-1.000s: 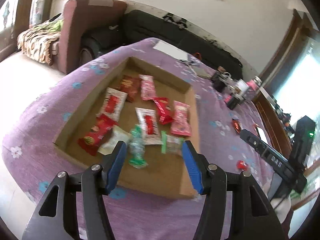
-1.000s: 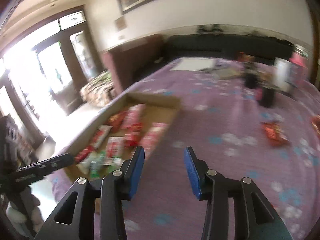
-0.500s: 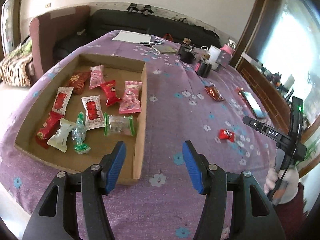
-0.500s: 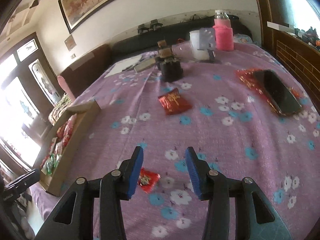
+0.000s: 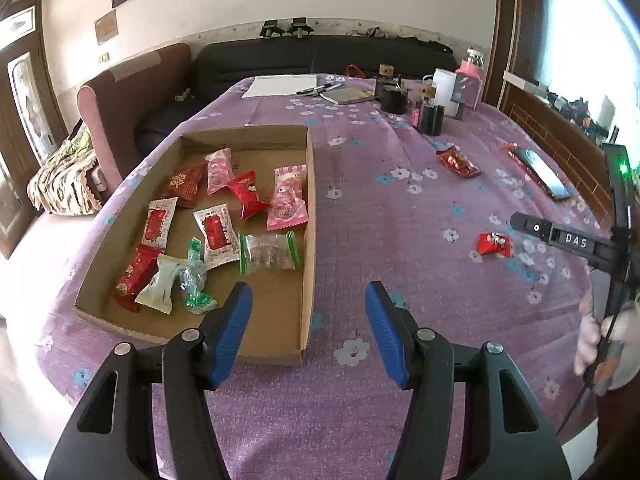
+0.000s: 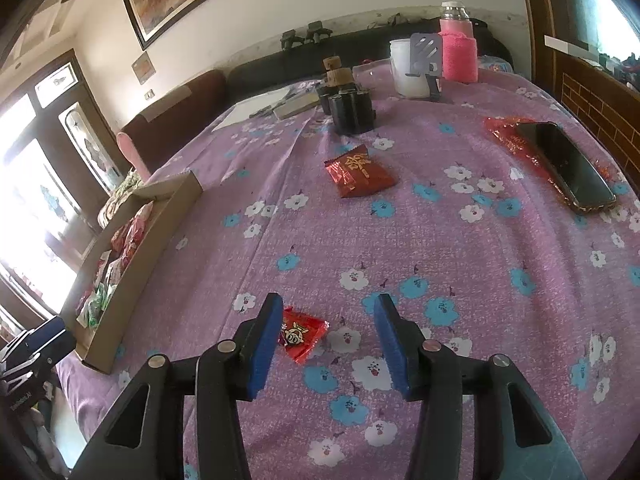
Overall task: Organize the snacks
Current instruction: 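Move the right gripper to the red-and-gold packet and grasp it, then grasp the small red candy with the left gripper while the right holds the red-and-gold packet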
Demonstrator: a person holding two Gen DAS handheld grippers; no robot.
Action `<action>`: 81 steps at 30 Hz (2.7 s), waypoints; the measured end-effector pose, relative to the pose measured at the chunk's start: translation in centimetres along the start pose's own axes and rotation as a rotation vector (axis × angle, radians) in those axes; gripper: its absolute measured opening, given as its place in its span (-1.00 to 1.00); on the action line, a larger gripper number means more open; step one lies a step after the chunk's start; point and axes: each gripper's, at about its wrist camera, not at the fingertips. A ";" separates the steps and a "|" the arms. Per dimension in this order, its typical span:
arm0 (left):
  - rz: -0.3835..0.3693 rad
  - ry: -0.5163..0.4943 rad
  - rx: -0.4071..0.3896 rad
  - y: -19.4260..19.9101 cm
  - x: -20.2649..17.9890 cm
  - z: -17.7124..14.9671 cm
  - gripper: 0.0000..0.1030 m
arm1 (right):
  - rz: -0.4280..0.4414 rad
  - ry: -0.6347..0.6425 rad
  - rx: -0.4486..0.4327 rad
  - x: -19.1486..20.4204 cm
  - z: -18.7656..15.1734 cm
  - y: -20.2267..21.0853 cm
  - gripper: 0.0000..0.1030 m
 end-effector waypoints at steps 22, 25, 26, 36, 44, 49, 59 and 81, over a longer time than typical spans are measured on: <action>-0.056 -0.003 0.055 -1.0 -0.8 -0.7 0.12 | 0.231 0.155 0.134 8.4 -0.8 -4.2 -0.16; -0.108 0.028 0.054 -0.9 -0.4 -0.6 0.12 | 0.193 0.085 0.057 5.8 0.9 -2.7 -0.15; -0.125 0.035 0.052 -0.8 -0.4 -0.6 0.12 | 0.161 0.041 0.034 4.2 1.7 -2.3 -0.13; -0.254 0.005 0.060 -1.7 -2.7 -0.5 0.12 | -0.006 -0.077 -0.032 -3.1 8.8 -4.8 0.14; -0.269 -0.012 0.093 -2.5 -2.8 -0.3 0.12 | -0.109 0.047 0.067 -0.8 12.4 -12.6 0.37; -0.316 0.004 0.125 -3.3 -3.0 0.2 0.12 | -0.199 0.078 0.097 -0.3 11.6 -14.4 -0.15; -0.330 -0.062 0.132 -4.1 -6.0 2.1 0.40 | -0.134 0.016 0.139 -1.8 5.4 -7.0 -0.33; -0.162 -0.173 0.146 -10.4 -11.9 3.4 -0.54 | -0.071 0.026 0.055 -2.4 2.0 -4.0 -0.26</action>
Point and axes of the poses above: each gripper's, at about its wrist camera, not at the fingertips, and y roughly against the way its jaws point, x to its left, z to its top
